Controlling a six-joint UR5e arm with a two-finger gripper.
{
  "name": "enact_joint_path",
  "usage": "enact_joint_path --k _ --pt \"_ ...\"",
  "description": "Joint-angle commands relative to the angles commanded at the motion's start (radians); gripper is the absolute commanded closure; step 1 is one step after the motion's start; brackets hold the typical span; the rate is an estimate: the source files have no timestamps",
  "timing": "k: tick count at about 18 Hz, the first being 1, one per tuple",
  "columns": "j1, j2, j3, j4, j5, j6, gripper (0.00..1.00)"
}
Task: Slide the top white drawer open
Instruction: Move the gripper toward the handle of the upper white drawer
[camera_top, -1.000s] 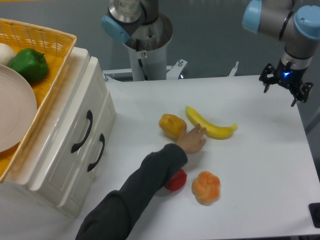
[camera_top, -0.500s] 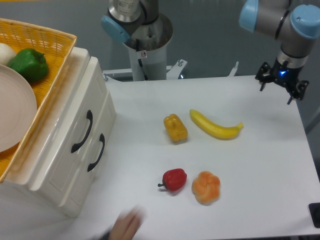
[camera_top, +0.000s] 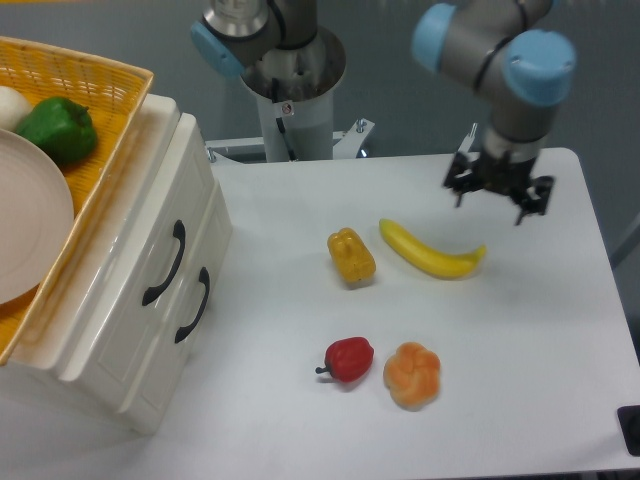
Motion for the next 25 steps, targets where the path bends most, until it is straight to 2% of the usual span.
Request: enact_joint_path --k 4,8,13,15,18,25 --pt "-0.115 0.008 0.009 -0.046 -0.021 -0.181 0.00" --pt "-0.175 0.015 0.025 -0.063 -0.194 -0.309 0.00" --pt "-0.253 0.018 0.081 -0.202 -0.380 -0.313 0.00" --pt "-0.278 0.032 0.094 -0.233 -0.440 -0.313 0.00" --pt "-0.301 0.043 0.094 -0.235 -0.491 -0.325 0.00" --pt "-0.319 0.029 0.098 -0.226 -0.503 -0.342 0.00"
